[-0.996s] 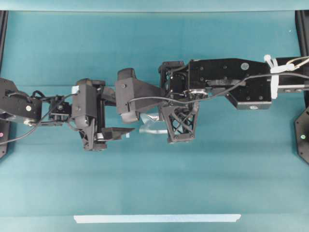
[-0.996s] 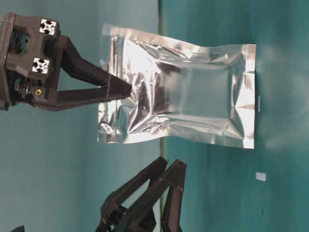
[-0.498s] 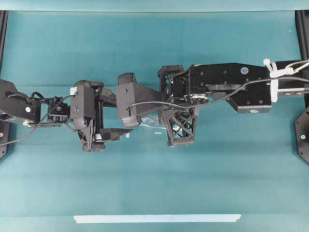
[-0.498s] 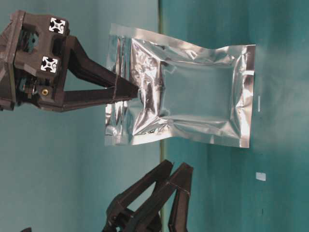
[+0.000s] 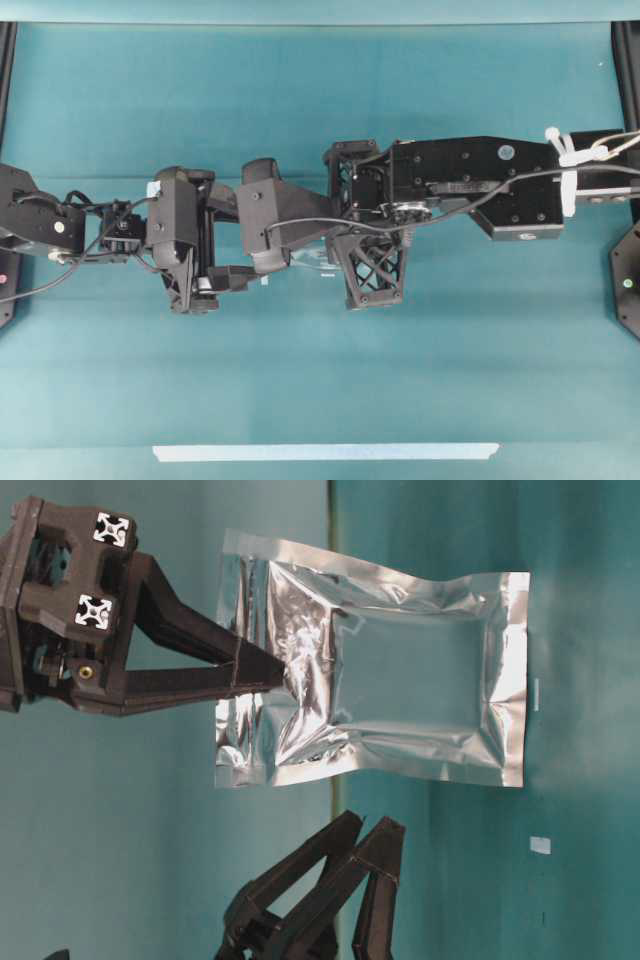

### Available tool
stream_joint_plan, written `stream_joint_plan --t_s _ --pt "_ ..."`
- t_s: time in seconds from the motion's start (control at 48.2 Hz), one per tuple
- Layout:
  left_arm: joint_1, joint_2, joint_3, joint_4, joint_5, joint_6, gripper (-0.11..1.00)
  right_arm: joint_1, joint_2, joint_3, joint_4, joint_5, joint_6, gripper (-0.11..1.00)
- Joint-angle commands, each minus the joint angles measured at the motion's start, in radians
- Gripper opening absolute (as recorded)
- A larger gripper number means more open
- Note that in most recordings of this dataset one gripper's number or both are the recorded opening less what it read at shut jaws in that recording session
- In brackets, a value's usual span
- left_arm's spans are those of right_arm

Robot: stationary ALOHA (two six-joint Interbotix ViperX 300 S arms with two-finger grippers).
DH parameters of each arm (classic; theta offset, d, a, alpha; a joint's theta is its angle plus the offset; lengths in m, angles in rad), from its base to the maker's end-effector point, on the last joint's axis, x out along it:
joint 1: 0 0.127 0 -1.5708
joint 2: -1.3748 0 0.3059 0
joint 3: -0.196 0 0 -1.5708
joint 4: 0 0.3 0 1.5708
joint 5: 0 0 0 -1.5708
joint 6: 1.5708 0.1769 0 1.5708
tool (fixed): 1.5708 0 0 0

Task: Hand over the silver zip bag and make it stand upright.
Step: 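Close the left gripper on the bag's left edge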

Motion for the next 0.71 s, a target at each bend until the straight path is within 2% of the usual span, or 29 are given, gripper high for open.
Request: stream_joint_plan --t_s 0.0,0.332,0.685 --pt "-0.002 -0.009 -0.006 0.002 -0.009 -0.002 0.85 0.005 -0.011 -0.02 0.002 -0.003 -0.014 0.02" --pt "-0.006 -0.011 -0.009 0.0 -0.023 -0.015 0.85 0.014 -0.011 -0.023 0.002 -0.017 -0.031 0.02" --pt "-0.028 0.112 -0.025 0.002 -0.183 -0.018 0.88 0.011 -0.009 -0.02 0.002 -0.021 -0.023 0.02"
